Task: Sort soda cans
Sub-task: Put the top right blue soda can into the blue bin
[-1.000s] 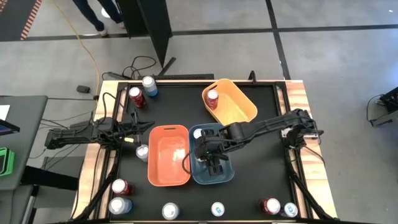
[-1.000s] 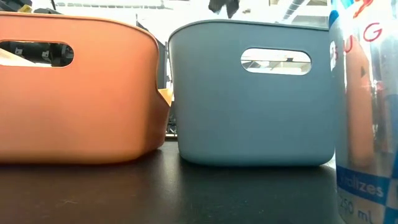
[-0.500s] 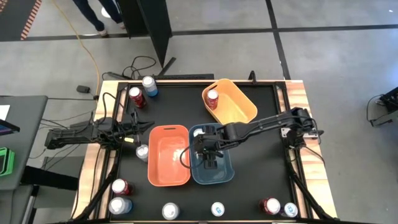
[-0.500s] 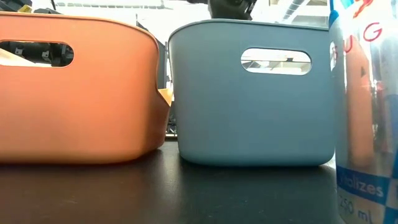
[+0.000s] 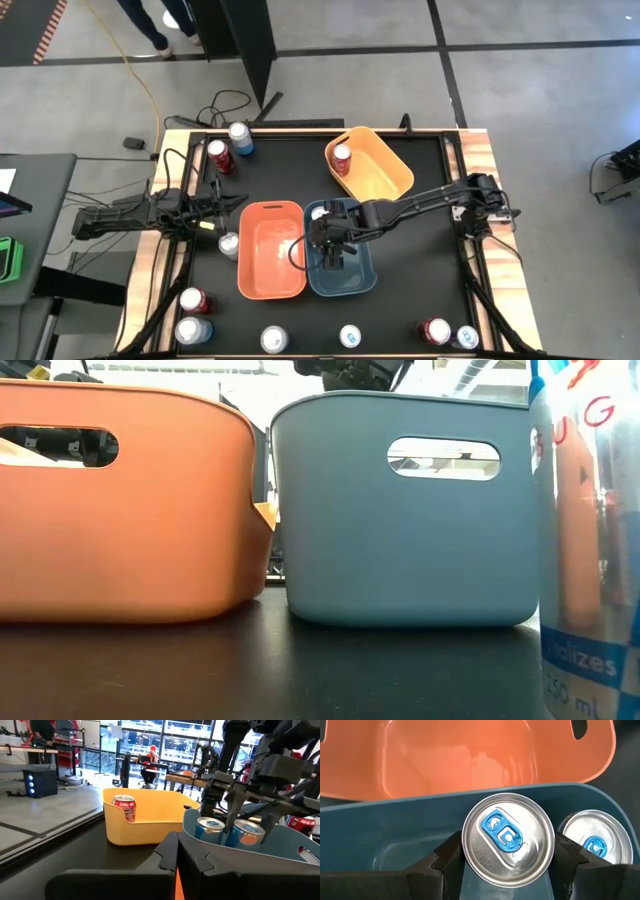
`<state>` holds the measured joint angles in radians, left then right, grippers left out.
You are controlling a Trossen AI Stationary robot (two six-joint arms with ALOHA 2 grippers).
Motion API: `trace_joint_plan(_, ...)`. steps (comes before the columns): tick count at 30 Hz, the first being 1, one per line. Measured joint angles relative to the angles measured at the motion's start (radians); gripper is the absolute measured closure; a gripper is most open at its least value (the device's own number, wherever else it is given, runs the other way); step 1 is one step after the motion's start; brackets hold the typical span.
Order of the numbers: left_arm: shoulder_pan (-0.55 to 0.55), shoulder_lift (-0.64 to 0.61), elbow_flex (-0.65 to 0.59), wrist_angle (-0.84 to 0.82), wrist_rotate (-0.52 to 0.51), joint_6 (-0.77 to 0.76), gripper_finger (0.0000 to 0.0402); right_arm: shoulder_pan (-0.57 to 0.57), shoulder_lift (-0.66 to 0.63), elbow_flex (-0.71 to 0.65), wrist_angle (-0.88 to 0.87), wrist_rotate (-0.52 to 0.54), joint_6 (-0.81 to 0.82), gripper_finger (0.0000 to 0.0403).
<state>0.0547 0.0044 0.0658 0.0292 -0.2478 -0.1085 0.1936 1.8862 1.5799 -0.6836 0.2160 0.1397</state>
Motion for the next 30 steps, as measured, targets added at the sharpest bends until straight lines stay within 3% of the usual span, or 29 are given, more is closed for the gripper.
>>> trace_joint_plan(15,0.000,0.000,0.000,0.007,0.001,-0.006,0.0401,-0.016,0.000,0.001,0.000,0.002,0.055,0.0187)
trace_joint_plan(30,0.000,0.000,0.000,0.007,0.002,-0.008,0.0401,-0.018,0.000,0.001,-0.007,-0.005,0.037,0.0149)
